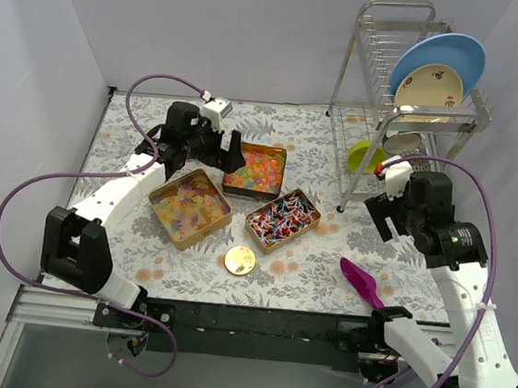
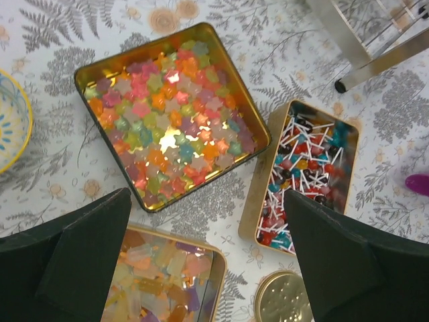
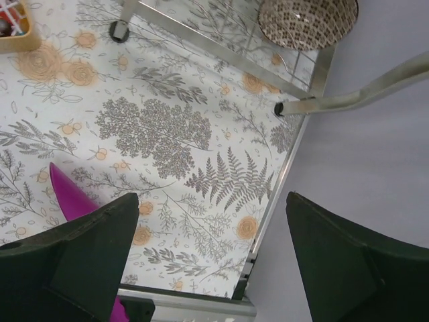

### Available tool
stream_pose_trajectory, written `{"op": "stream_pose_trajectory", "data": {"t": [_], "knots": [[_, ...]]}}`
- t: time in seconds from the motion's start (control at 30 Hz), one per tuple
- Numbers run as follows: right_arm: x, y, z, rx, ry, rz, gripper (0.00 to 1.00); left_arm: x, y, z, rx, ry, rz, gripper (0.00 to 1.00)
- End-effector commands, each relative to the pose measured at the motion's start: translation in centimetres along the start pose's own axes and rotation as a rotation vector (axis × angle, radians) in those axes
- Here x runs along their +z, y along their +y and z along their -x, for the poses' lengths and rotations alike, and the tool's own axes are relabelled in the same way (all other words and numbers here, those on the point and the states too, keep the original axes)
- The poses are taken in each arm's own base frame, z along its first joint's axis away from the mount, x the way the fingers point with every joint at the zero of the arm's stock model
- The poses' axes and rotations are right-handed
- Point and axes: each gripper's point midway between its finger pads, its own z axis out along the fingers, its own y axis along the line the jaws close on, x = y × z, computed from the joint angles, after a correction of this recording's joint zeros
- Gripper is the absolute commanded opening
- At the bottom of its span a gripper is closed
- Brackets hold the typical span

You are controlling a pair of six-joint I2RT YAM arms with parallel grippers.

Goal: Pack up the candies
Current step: Pick up the packing bottle from the center of the board.

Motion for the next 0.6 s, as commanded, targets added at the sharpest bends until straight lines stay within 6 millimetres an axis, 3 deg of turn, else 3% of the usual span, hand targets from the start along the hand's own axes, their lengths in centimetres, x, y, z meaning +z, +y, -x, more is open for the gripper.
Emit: {"op": "stream_pose_trajectory", "data": {"t": [0.0,0.07,0.1,0.2,0.37,0.43,0.47,0.5,0.53,0.57], "knots": [[-0.1,1.3,1.3,-0.104,-0.113,0.081,0.98,-1.4,1.0,-1.1,-0.001,0.063,0.083,0.98],[-0.2,3.0,1.6,-0.237,-0.153,0.189,0.98,-1.8,2.0,-1.6,0.01,0.088,0.145,0.98],[-0.2,4.8,2.2,-0.27,-0.197,0.291,0.98,-1.9,2.9,-1.6,0.008,0.092,0.191,0.98],[0.6,6.6,3.0,-0.264,-0.214,0.394,0.97,-2.3,5.2,-2.0,0.026,0.138,0.278,0.98],[1.9,8.9,4.2,-0.267,-0.18,0.533,0.96,-3.4,5.6,-0.2,0.118,0.123,0.273,0.98],[2.0,9.5,5.1,-0.287,-0.2,0.55,0.96,-3.7,6.8,-0.7,0.131,0.159,0.311,0.98],[2.2,9.8,5.4,-0.286,-0.2,0.558,0.96,-3.9,7.2,0.0,0.149,0.163,0.309,0.98],[2.4,10.0,6.0,-0.287,-0.212,0.557,0.96,-4.5,8.7,-0.1,0.126,0.182,0.326,0.98],[2.3,10.5,6.4,-0.289,-0.217,0.571,0.96,-4.3,9.7,-1.6,0.094,0.247,0.322,0.97],[2.5,10.9,6.8,-0.287,-0.214,0.587,0.95,-4.5,10.3,-1.3,0.089,0.252,0.311,0.96]]}}
